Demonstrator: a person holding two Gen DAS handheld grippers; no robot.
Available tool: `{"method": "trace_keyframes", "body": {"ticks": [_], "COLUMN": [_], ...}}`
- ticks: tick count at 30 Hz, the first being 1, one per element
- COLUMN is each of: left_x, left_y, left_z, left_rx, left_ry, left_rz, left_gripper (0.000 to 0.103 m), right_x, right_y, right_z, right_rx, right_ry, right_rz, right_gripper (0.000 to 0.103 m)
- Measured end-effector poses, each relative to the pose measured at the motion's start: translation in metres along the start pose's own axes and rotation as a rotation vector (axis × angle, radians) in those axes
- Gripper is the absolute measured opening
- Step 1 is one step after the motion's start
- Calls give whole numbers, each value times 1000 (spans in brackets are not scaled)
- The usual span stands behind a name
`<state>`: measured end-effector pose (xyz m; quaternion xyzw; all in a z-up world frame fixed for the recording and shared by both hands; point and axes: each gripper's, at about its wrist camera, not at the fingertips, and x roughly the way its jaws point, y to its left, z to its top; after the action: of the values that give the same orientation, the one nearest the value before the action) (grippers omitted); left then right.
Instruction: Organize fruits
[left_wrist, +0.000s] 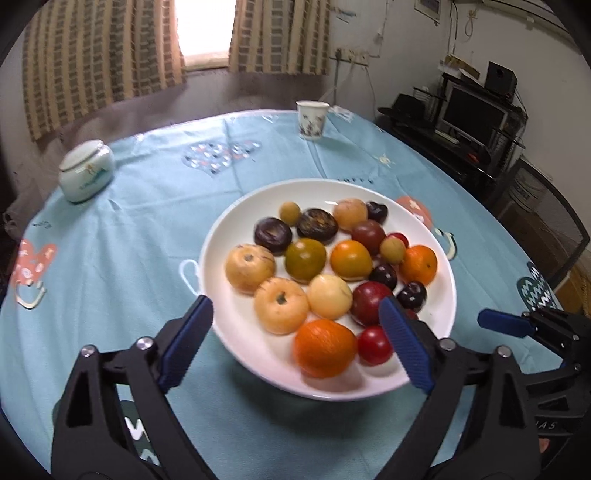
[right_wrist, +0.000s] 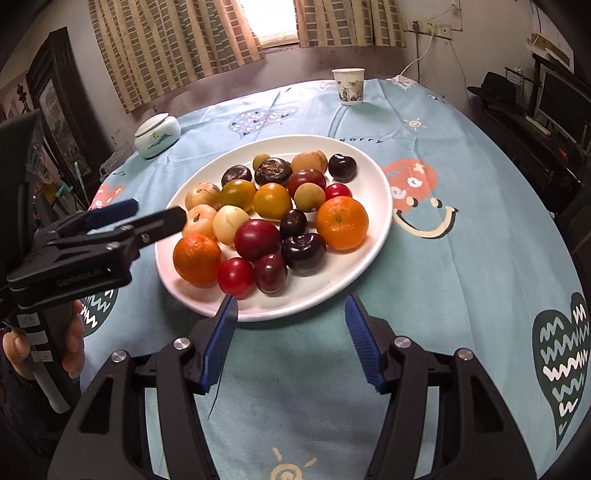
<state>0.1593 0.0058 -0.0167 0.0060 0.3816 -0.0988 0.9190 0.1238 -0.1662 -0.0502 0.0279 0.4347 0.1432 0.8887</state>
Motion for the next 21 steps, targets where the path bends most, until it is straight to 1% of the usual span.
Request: {"method": "trace_keyframes", "body": {"ticks": [1, 3, 4, 5, 7, 8, 10, 12, 15, 18, 21], "left_x": [-2, -7, -9, -12, -17, -20, -25, -28, -33, -36, -41], "left_y": [1, 2, 2, 2, 3, 5, 5, 3, -4, -10, -11], "left_z": [0, 1, 2, 2, 2, 1, 0, -3, -5, -5, -2], "left_rx": [-2, -1, 2, 1, -11, -20, -32, -43, -43, -54, -90], "left_ry": [-7, -16, -21, -25, -36, -41, -40, -42, -52, -57, -66], "left_rz": [15, 57, 82, 105, 114, 111, 122, 131, 167, 204, 230], "left_gripper": [100, 100, 100, 101, 101, 101, 101, 101, 101, 101, 101], "right_x": [0, 0, 0, -1, -7, -11, -13, -14, -12, -7, -4], "right_y": [1, 5, 8, 9, 11, 11, 10, 6, -1, -5, -5], "right_z": [0, -1, 0, 0, 0, -1, 0, 4, 16, 33, 45], "right_rx": [1, 2, -1, -3, -7, -13, -16, -15, -34, -99, -158], "right_ry": [0, 2, 2, -2, -41, -67, -76, -66, -50, -34, -50], "right_rz": [-5, -30, -43, -54, -88, -108, -131, -108, -83, -111, -124], "right_gripper": [61, 62, 70, 85, 101, 102, 102, 102, 102, 102, 102]}}
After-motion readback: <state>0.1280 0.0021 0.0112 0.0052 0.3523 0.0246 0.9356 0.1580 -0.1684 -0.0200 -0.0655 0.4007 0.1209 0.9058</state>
